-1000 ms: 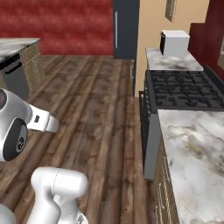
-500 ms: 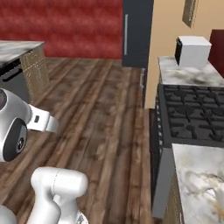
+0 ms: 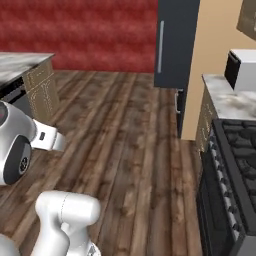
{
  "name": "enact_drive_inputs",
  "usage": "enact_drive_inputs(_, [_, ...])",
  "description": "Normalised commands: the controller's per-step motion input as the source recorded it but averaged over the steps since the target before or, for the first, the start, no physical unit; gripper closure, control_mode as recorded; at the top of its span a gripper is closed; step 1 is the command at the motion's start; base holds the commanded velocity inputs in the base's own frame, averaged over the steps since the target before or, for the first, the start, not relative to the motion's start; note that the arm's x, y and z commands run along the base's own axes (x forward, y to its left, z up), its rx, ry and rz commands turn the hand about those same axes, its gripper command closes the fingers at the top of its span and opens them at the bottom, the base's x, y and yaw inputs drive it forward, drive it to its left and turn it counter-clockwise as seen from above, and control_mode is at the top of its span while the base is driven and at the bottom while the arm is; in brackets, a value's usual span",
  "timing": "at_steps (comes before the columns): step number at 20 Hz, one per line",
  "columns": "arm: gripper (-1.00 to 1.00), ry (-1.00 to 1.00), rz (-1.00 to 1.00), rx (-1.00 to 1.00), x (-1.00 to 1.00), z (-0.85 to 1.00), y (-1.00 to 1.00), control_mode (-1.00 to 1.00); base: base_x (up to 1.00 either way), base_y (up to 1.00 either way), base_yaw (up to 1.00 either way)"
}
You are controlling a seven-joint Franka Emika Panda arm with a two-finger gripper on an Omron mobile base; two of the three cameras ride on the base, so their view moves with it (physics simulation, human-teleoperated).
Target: Take a sugar cube from the saucer and place it inside the coffee. Then, grab milk from the fridge and place it next to the coffee on the counter to sweeten the coffee.
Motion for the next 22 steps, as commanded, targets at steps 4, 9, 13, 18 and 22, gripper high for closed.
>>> enact_drive_inputs(4, [-1.00,0.00,0.00,0.00,0.00,0.00,0.00,1.00,1.00,0.68,-0.01])
enact_drive_inputs(9, [-1.00,0.00,0.00,0.00,0.00,0.00,0.00,1.00,1.00,0.28,-0.05])
enact_drive_inputs(13, [-1.00,0.00,0.00,0.00,0.00,0.00,0.00,1.00,1.00,0.11,-0.09])
enact_drive_inputs(18, [-1.00,0.00,0.00,0.00,0.00,0.00,0.00,1.00,1.00,0.32,-0.12])
enact_drive_inputs(22, [-1.00,0.00,0.00,0.00,0.00,0.00,0.00,1.00,1.00,0.38,-0.10])
